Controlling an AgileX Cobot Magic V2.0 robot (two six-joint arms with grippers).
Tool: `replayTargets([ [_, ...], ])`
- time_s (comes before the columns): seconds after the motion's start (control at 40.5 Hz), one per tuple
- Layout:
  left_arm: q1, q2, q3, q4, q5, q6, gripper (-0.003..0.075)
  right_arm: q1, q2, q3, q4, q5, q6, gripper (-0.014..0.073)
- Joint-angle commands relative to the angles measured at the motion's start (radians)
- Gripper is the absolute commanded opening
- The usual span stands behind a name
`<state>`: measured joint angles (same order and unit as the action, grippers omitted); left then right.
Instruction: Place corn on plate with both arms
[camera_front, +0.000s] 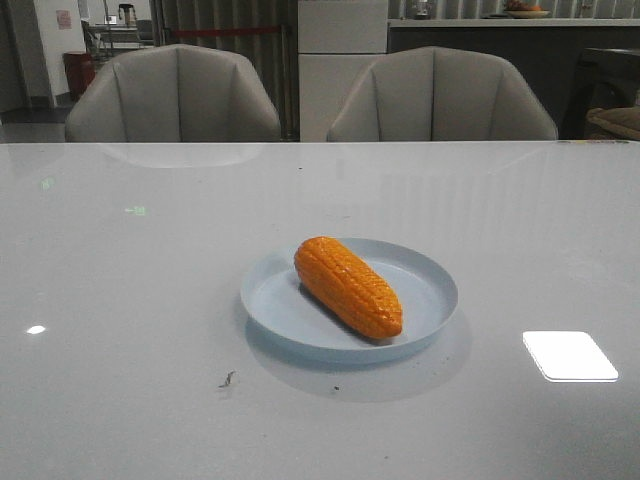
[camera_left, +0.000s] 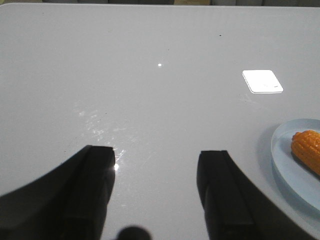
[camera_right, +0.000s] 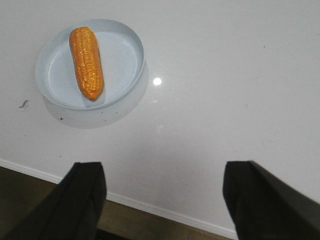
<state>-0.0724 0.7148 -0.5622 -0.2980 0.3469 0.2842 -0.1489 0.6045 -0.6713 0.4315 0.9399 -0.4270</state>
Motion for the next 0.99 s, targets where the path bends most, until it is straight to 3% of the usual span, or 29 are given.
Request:
replayTargets([
  [0.0,0.008,-0.057,-0.011,-0.007,-0.089,-0.003,0.0366,-0.005,-0.001,-0.025,0.037,-0.05,-0.012,0.0593],
  [0.173,0.01,-0.193,0.117,0.132,-0.222,-0.131,0.0203,-0.005,-0.001,-0.025,0.037,-0.05,-0.012,0.0593],
  [0.346,0.01,-0.365,0.281,0.2,-0.375,-0.136,0.009,-0.005,-0.001,-0.025,0.037,-0.05,-0.012,0.0593],
  [0.766,0.01,-0.739,0.612,0.184,-0.494,-0.138,0.0095,-0.005,-0.001,-0.025,0.037,-0.05,-0.012,0.0593],
  [0.964,0.01,-0.717,0.609,0.182,-0.428,-0.138,0.0095,-0.005,-0.001,-0.025,0.037,-0.045,-0.012,0.0593],
])
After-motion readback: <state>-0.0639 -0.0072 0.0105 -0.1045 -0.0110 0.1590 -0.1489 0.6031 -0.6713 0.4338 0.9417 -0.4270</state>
